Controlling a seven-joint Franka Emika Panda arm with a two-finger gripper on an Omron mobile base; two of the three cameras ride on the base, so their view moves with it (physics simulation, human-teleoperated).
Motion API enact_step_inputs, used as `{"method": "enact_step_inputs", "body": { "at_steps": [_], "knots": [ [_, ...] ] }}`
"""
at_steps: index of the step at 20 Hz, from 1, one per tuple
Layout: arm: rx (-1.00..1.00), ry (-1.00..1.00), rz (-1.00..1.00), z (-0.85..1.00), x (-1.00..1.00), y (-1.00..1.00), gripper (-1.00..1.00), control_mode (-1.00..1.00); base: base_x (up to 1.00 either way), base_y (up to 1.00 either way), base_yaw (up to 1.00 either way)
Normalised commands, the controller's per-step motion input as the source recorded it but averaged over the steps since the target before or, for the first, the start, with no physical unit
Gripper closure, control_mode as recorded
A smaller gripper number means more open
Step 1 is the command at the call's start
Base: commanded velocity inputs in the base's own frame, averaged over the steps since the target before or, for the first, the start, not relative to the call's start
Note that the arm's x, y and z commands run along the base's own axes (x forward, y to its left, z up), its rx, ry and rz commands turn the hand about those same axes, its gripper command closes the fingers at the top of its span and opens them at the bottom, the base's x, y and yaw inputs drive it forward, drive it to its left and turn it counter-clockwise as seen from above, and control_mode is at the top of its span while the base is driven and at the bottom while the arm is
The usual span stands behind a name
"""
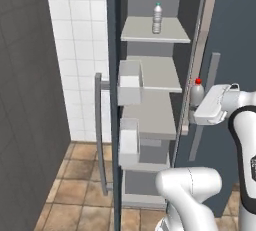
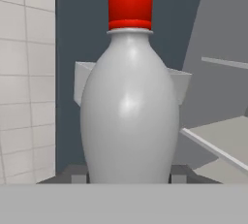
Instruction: Take the bottled waters from the counter and place them in the freezer to freeze. Close the freezer door after placing the bottles.
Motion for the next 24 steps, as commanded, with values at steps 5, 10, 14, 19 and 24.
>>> {"method": "enact_step_inputs", "body": {
  "at_steps": [5,10,14,19,24],
  "knots": [
    [0.0,0.0,0.0,0.0,0.0,0.0,1.0,1.0,0.36,0.16,0.0],
    [0.0,0.0,0.0,0.0,0.0,0.0,1.0,1.0,0.17,-0.22,0.0],
    [0.0,0.0,0.0,0.0,0.0,0.0,1.0,1.0,0.0,-0.45,0.0],
    [0.0,0.0,0.0,0.0,0.0,0.0,1.0,1.0,0.0,-0.36,0.0],
    [0.0,0.0,0.0,0.0,0.0,0.0,1.0,1.0,0.29,0.07,0.0]
  ]
}}
